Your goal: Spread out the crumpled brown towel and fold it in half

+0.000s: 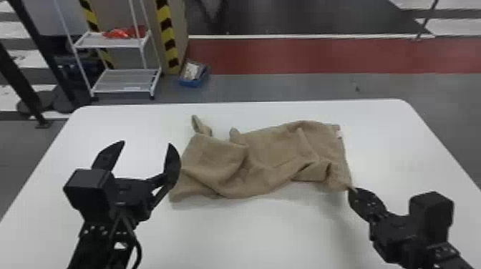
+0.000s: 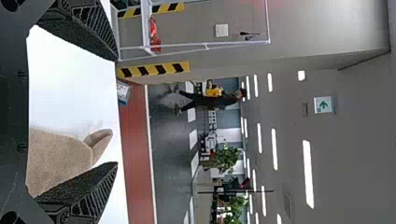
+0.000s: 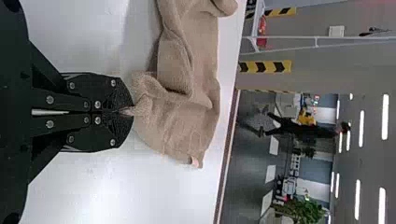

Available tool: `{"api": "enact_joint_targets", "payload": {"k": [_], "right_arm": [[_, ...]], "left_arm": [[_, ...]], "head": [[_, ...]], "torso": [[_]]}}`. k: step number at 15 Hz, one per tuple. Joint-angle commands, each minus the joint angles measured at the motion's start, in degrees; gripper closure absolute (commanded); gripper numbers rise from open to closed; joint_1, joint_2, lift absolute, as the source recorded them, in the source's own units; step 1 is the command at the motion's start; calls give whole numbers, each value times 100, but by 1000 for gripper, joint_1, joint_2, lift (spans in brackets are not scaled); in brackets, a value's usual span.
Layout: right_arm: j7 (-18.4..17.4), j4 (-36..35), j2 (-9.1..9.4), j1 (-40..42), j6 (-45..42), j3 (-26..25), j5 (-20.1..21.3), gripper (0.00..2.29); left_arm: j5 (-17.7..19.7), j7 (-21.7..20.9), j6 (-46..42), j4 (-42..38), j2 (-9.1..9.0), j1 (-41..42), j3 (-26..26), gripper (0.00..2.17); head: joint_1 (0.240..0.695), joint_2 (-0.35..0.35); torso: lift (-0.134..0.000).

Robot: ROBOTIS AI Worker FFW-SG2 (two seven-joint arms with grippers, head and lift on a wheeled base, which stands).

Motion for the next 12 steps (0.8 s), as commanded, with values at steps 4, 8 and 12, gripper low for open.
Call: {"api": "enact_joint_targets", "payload": {"k": [4, 8, 12], "right_arm": [[0, 81, 25, -49, 63, -1016, -388, 1214], [62, 433, 60, -58, -95, -1543, -625, 1214], [70, 749, 69, -102, -218, -1613, -634, 974]], "left_arm": [[0, -8, -8, -53, 1, 47, -9, 87], [-9, -8, 10, -53, -17, 47, -27, 87], [-53, -8, 10, -35, -43, 38, -53, 87]], "head": [[695, -69], [695, -155], [695, -215]], "torso": [[-125], [-125], [-125]]}}
